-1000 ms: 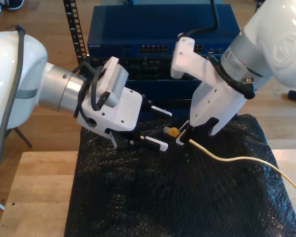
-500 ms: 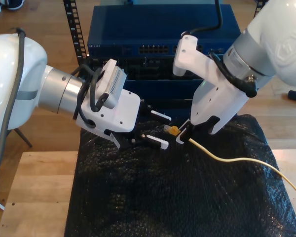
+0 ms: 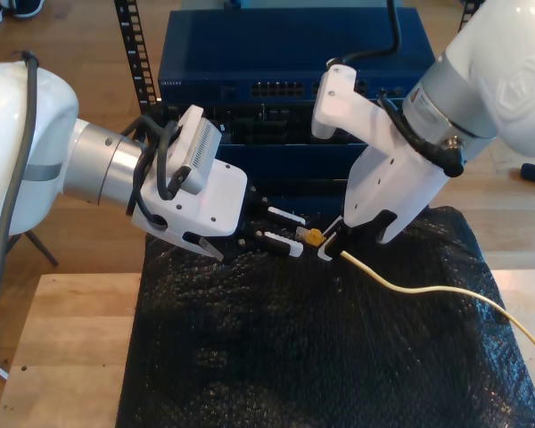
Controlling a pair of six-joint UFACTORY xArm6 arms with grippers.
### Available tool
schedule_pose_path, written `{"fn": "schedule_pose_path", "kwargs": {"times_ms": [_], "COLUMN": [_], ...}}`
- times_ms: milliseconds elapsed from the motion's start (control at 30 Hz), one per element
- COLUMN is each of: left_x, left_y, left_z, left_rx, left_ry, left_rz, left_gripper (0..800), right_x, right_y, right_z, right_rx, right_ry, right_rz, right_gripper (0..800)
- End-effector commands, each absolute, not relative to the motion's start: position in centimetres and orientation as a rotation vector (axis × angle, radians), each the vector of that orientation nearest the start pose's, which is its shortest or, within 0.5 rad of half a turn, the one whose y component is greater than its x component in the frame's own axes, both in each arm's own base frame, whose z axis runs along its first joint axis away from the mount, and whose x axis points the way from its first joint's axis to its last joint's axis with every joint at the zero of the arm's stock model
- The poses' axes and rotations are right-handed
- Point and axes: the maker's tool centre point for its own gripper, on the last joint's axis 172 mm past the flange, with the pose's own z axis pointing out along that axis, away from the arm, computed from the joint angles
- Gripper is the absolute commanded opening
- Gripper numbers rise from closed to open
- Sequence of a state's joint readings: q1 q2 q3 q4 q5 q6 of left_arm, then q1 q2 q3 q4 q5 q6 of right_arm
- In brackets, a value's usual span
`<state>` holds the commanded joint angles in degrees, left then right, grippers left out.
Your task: Grab the cable and plug it in
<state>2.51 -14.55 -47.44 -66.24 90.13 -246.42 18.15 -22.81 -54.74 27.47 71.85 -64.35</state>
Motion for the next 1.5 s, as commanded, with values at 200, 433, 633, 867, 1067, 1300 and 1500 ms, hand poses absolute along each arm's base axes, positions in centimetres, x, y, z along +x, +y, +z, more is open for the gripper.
{"fn": "schedule_pose_path", "kwargs": {"times_ms": [200, 433, 633, 867, 1067, 1300, 1500], "left_x": [34.5, 34.5, 34.5, 34.5, 35.8, 37.4, 38.2], "left_y": [-23.2, -23.3, -23.3, -23.2, -21.7, -20.7, -19.8], "left_z": [33.5, 33.3, 33.0, 32.9, 32.0, 33.0, 32.6], "left_rx": [1.394, 1.397, 1.400, 1.404, 1.427, 1.385, 1.419], "left_ry": [-1.463, -1.464, -1.454, -1.450, -1.364, -1.086, -1.014], "left_rz": [0.849, 0.849, 0.840, 0.837, 0.835, 0.823, 0.785], "left_gripper": [284, 220, 11, 2, 3, 3, 3], "right_x": [34.5, 34.5, 34.5, 34.5, 35.5, 37.6, 38.0], "right_y": [22.7, 22.7, 22.7, 22.7, 22.0, 19.4, 20.1], "right_z": [31.7, 31.7, 31.7, 31.7, 32.6, 33.2, 36.0], "right_rx": [-2.162, -2.162, -2.161, -2.110, -2.072, -2.145, -2.087], "right_ry": [-1.664, -1.664, -1.665, -1.737, -1.821, -1.731, -1.768], "right_rz": [-0.375, -0.375, -0.376, -0.395, -0.461, -0.509, -0.612], "right_gripper": [6, 6, 16, 561, 798, 799, 768]}}
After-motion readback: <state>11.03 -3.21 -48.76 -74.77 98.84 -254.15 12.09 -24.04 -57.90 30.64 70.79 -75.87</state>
